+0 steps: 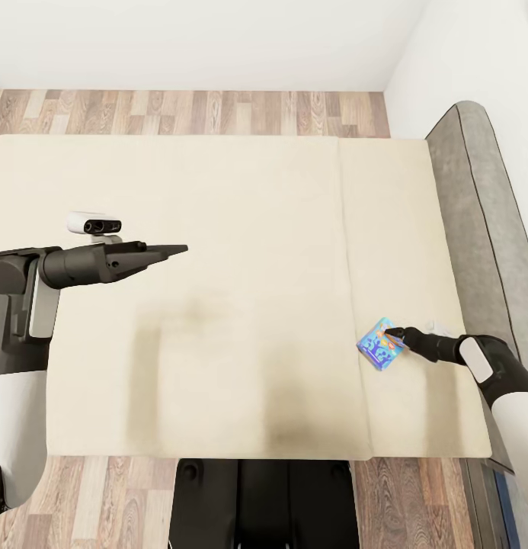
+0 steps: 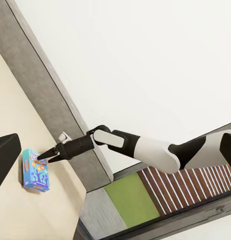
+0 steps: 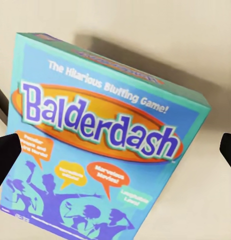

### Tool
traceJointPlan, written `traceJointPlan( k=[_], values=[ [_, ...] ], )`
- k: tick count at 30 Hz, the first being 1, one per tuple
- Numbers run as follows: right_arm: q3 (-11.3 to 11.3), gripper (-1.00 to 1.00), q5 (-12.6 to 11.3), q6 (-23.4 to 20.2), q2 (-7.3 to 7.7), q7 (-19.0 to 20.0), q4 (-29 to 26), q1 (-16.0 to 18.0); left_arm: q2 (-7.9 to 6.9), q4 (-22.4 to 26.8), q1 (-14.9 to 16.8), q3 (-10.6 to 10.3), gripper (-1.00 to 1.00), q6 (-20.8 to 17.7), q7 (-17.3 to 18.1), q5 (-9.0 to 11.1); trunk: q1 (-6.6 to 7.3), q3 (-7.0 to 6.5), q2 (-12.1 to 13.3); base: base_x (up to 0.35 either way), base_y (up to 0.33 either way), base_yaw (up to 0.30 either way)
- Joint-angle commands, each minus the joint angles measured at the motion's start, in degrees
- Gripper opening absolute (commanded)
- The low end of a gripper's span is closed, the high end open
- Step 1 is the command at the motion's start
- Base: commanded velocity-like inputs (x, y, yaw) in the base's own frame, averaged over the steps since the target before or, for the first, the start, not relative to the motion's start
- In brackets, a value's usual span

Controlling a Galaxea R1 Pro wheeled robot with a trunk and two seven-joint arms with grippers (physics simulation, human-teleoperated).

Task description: Put all the toys in the child's room - the three board games (two on the bed and one on the table), the two jigsaw puzzles on the table, and the tennis ball on the table - inside the toy box on the table in the child's room.

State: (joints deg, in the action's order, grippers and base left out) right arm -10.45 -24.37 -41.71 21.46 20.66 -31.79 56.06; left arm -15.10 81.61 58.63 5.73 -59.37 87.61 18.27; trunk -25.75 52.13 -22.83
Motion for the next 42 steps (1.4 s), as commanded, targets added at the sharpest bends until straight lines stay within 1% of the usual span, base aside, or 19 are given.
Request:
traceJointPlan(
  k=[1,6,8,12,18,34,37,39,42],
  values=[
    [-0.23,1.0,0.13,-0.1,-0.04,0.21,-0.02,0.02,-0.02,0.01,0.02,-0.01,1.0,-0.6,0.19,0.01,-0.03,0.06,-0.09,0.0,0.0,0.0],
    [-0.14,1.0,0.29,0.78,-0.09,0.18,0.37,0.02,-0.02,0.03,-0.01,-0.07,1.0,-0.57,0.19,0.01,-0.03,0.06,-0.09,0.0,0.0,0.0],
    [-0.09,1.0,0.37,1.47,-0.12,0.17,1.38,0.01,-0.02,0.03,-0.01,-0.08,1.0,-0.57,0.19,0.01,-0.03,0.06,-0.09,0.0,0.0,0.0],
    [0.0,1.0,0.55,4.49,-0.21,0.19,4.87,0.01,0.05,0.04,-0.01,-0.1,1.0,-0.57,0.19,0.01,-0.03,0.06,-0.09,0.0,0.0,0.0],
    [0.07,1.0,0.64,6.15,-0.29,0.24,7.44,0.01,0.07,0.04,-0.01,-0.1,1.0,-0.57,0.19,-0.01,-0.03,0.06,-0.09,0.0,0.0,0.0],
    [0.05,1.0,0.35,6.18,-0.46,0.34,7.59,0.01,0.07,0.04,-0.01,-0.14,1.0,-0.49,0.19,-0.05,-0.03,0.06,-0.09,0.0,0.0,0.0],
    [0.09,1.0,0.31,6.08,-0.91,0.4,7.52,0.01,0.07,0.04,-0.01,-0.17,1.0,-0.48,0.19,-0.07,-0.03,0.06,-0.09,0.0,0.0,0.0],
    [0.14,1.0,0.3,6.05,-1.67,0.5,7.42,0.08,0.07,0.04,-0.01,-0.13,1.0,-0.48,0.19,-0.08,-0.03,0.06,-0.09,0.0,0.0,0.0],
    [0.18,1.0,0.29,6.04,-2.14,0.78,7.38,0.15,0.07,0.04,-0.01,-0.12,1.0,-0.48,0.19,-0.08,-0.03,0.06,-0.09,0.0,0.0,0.0]
  ],
)
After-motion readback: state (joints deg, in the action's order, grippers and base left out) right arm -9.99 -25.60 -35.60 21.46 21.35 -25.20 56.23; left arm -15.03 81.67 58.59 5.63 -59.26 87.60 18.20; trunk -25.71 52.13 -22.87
